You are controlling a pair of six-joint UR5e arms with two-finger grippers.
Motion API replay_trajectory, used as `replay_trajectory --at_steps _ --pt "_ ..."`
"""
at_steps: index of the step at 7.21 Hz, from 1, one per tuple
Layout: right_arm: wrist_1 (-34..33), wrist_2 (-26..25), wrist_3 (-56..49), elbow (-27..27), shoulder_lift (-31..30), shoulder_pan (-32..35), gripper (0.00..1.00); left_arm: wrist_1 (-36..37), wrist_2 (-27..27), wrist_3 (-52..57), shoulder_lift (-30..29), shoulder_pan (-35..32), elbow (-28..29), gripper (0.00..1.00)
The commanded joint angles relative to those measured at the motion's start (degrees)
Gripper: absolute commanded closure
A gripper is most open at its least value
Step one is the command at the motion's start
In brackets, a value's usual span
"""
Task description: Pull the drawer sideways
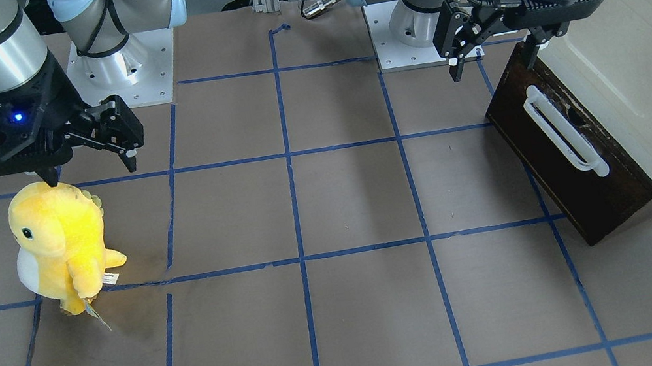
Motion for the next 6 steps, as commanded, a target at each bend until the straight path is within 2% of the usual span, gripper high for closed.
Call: replay_trajectory --at_steps 1,6 --pt "0.0 0.0 0.0 0.0 0.0 0.0 0.0 0.0 0.0 0.0 0.0 0.1 0.0 0.0" --pt "0.0 0.0 0.0 0.0 0.0 0.0 0.0 0.6 -0.5 -1.6 -1.5 0.0 0.0 0.0"
